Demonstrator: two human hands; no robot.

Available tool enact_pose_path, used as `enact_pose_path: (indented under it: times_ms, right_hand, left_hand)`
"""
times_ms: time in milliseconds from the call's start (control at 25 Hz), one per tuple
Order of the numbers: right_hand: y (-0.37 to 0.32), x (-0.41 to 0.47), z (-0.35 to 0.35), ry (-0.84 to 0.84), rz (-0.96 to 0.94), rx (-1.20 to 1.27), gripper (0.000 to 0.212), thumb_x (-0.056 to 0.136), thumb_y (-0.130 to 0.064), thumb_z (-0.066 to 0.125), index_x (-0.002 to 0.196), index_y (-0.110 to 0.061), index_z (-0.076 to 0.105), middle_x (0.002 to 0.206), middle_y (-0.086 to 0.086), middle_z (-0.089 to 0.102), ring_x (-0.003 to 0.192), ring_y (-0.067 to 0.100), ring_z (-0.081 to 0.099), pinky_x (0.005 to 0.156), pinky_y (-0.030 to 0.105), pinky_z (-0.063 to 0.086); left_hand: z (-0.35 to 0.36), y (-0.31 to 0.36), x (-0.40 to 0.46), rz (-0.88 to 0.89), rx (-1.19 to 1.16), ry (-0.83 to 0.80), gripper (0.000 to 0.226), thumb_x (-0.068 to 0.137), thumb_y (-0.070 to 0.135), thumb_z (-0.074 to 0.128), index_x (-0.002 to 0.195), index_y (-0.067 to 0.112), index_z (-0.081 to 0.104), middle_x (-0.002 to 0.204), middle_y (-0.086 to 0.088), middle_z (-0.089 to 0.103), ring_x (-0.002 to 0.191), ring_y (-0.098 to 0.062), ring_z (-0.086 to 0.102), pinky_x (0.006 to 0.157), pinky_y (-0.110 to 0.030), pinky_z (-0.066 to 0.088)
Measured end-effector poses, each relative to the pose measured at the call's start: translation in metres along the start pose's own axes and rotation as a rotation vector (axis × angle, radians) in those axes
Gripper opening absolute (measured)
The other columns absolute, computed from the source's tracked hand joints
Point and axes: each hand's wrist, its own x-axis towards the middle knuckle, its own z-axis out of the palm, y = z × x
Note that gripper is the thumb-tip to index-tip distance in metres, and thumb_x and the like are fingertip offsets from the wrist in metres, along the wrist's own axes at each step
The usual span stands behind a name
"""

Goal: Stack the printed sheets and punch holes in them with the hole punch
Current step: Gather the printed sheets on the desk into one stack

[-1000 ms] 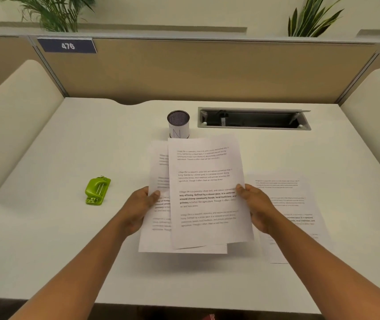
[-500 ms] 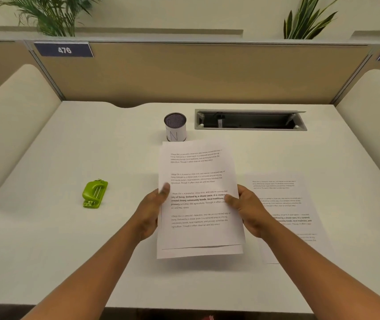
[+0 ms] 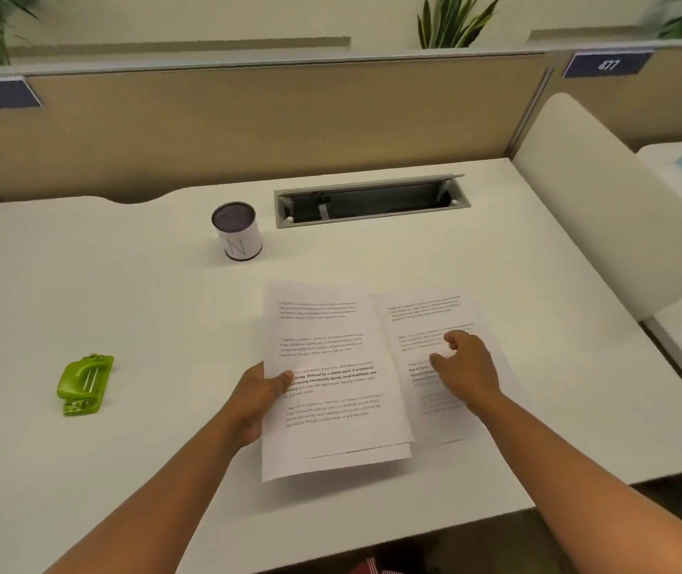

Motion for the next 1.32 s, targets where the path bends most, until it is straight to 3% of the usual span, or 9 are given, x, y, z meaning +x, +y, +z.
enact_pose_path:
  times_ms: [160,360,480,640,720,800,920,1080,1320]
  right_hand:
    - [0.032,0.016,-0.032,0.041,0.234,-0.259,0.075,0.078,-0.049,0.078,0.139,-0.015,0.049,0.142,0.011,0.044,0.131,0.037,0.044,0.098,0.055,0.047]
    - [0.048,0.021,-0.049,0.006,0.375,-0.261,0.071,0.070,-0.050,0.083,0.121,-0.012,0.052,0.126,0.012,0.051,0.123,0.038,0.047,0.091,0.051,0.050]
    - [0.050,0.027,-0.050,-0.017,0.392,-0.214,0.064,0.068,-0.045,0.086,0.111,-0.017,0.048,0.112,0.007,0.056,0.115,0.036,0.052,0.090,0.047,0.043]
    - [0.058,0.033,-0.048,-0.055,0.321,0.004,0.049,0.070,-0.026,0.086,0.105,-0.017,0.053,0.098,0.001,0.063,0.095,0.030,0.059,0.092,0.048,0.048]
    - [0.057,0.035,-0.049,-0.025,0.252,0.063,0.023,0.080,-0.015,0.075,0.098,-0.012,0.060,0.096,0.006,0.068,0.087,0.029,0.063,0.080,0.044,0.055]
    - [0.052,0.038,-0.050,0.013,0.188,0.101,0.006,0.088,-0.011,0.058,0.090,-0.011,0.064,0.093,0.008,0.070,0.081,0.028,0.063,0.068,0.038,0.050]
    - [0.040,0.042,-0.051,0.041,0.126,0.129,0.021,0.090,-0.009,0.047,0.086,-0.006,0.067,0.086,0.007,0.069,0.075,0.029,0.060,0.061,0.033,0.043]
    - [0.012,0.050,-0.055,0.024,0.068,0.211,0.020,0.092,-0.009,0.049,0.088,0.002,0.065,0.081,0.009,0.063,0.069,0.025,0.052,0.061,0.032,0.039]
    - [-0.014,0.037,-0.042,-0.222,0.056,0.532,0.016,0.099,-0.012,0.056,0.098,-0.011,0.072,0.098,0.009,0.078,0.080,0.025,0.071,0.076,0.040,0.057]
  left_hand:
    - [0.019,-0.008,0.013,-0.023,0.040,0.007,0.026,0.102,0.010,0.060,0.127,0.017,0.066,0.112,-0.006,0.079,0.099,-0.031,0.077,0.079,-0.048,0.063]
    - [0.030,-0.015,0.022,-0.056,0.093,0.067,0.023,0.101,0.009,0.061,0.121,0.017,0.069,0.108,-0.005,0.080,0.094,-0.028,0.078,0.074,-0.042,0.063]
    - [0.030,-0.016,0.022,-0.060,0.101,0.086,0.023,0.101,0.009,0.061,0.121,0.017,0.069,0.108,-0.004,0.080,0.092,-0.025,0.078,0.071,-0.038,0.062]
    - [0.031,-0.012,0.021,-0.055,0.116,0.104,0.023,0.101,0.009,0.061,0.121,0.017,0.068,0.110,-0.004,0.079,0.094,-0.025,0.077,0.068,-0.035,0.061]
    - [0.030,-0.010,0.021,-0.022,0.136,0.129,0.023,0.102,0.009,0.060,0.121,0.018,0.068,0.111,-0.004,0.078,0.095,-0.026,0.076,0.071,-0.035,0.060]
    - [0.024,-0.005,0.019,0.020,0.168,0.167,0.025,0.102,0.010,0.061,0.125,0.018,0.067,0.112,-0.003,0.076,0.097,-0.026,0.074,0.078,-0.039,0.059]
    - [0.006,0.006,0.017,0.059,0.208,0.213,0.029,0.102,0.013,0.060,0.130,0.018,0.065,0.116,-0.005,0.074,0.101,-0.030,0.072,0.092,-0.049,0.058]
    - [-0.027,0.018,0.010,0.077,0.156,0.262,0.029,0.102,0.011,0.059,0.130,0.019,0.065,0.118,-0.007,0.074,0.101,-0.029,0.072,0.091,-0.049,0.057]
    - [-0.024,0.028,0.003,0.128,-0.021,0.154,0.033,0.102,0.008,0.060,0.133,0.016,0.064,0.125,-0.008,0.074,0.110,-0.032,0.072,0.098,-0.056,0.055]
